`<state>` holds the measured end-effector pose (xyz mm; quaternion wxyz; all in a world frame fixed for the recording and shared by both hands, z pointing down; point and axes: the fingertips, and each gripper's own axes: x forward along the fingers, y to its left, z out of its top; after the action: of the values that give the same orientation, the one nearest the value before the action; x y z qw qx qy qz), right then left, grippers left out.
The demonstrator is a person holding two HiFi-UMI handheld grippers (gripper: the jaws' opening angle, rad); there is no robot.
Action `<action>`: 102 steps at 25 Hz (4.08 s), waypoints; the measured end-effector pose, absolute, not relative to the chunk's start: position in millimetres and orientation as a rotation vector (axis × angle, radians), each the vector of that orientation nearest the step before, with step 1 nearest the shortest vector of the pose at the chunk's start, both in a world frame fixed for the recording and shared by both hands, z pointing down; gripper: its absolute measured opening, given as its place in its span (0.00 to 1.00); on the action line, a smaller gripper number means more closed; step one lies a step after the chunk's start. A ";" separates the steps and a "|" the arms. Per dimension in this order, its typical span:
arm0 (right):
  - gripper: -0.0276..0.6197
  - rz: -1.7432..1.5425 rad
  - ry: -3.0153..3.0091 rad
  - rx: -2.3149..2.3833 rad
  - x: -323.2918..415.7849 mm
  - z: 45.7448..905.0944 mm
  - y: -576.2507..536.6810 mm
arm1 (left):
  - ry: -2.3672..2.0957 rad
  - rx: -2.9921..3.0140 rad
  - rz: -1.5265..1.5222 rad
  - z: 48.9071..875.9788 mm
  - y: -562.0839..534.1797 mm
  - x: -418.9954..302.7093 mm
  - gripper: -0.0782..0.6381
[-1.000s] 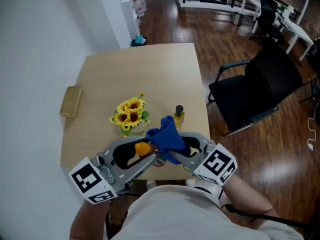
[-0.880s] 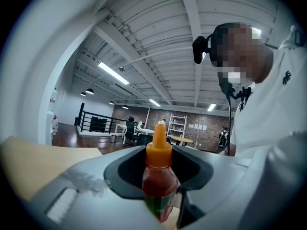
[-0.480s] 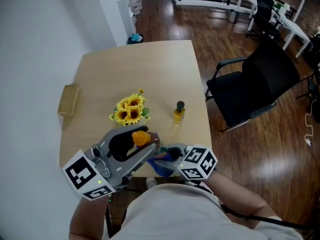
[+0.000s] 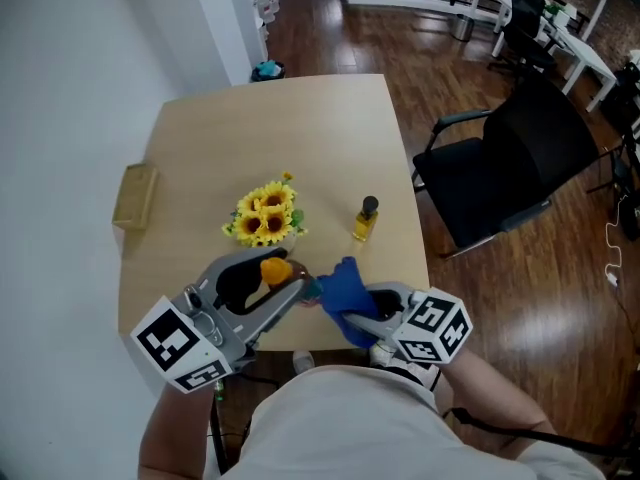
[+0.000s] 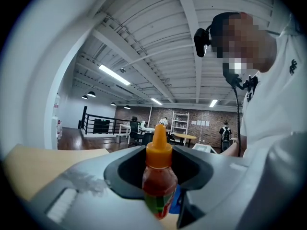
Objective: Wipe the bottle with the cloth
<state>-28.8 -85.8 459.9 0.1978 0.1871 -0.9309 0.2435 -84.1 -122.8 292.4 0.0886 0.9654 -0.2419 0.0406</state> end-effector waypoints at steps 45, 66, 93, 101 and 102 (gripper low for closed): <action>0.27 0.794 -2.264 1.204 -7.1 512.7 43.9 | -0.838 2.818 0.534 560.4 -190.2 -150.7 0.34; 0.27 0.634 -2.399 0.947 -25.7 491.0 34.9 | -1.241 2.769 0.384 507.5 -143.1 -218.4 0.45; 0.27 0.407 -2.721 0.593 209.8 441.7 166.3 | -1.465 2.561 0.276 420.4 144.6 28.8 0.43; 0.27 0.370 -2.775 0.575 217.4 429.0 179.2 | -1.455 2.578 0.257 407.7 165.4 57.5 0.43; 0.27 0.364 -2.777 0.572 217.9 428.7 180.9 | -1.459 2.577 0.259 407.9 167.3 57.7 0.43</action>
<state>217.9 180.9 428.7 0.1411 0.1980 -0.9618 0.1260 57.7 167.3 407.9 0.0841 0.8639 -0.4890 0.0868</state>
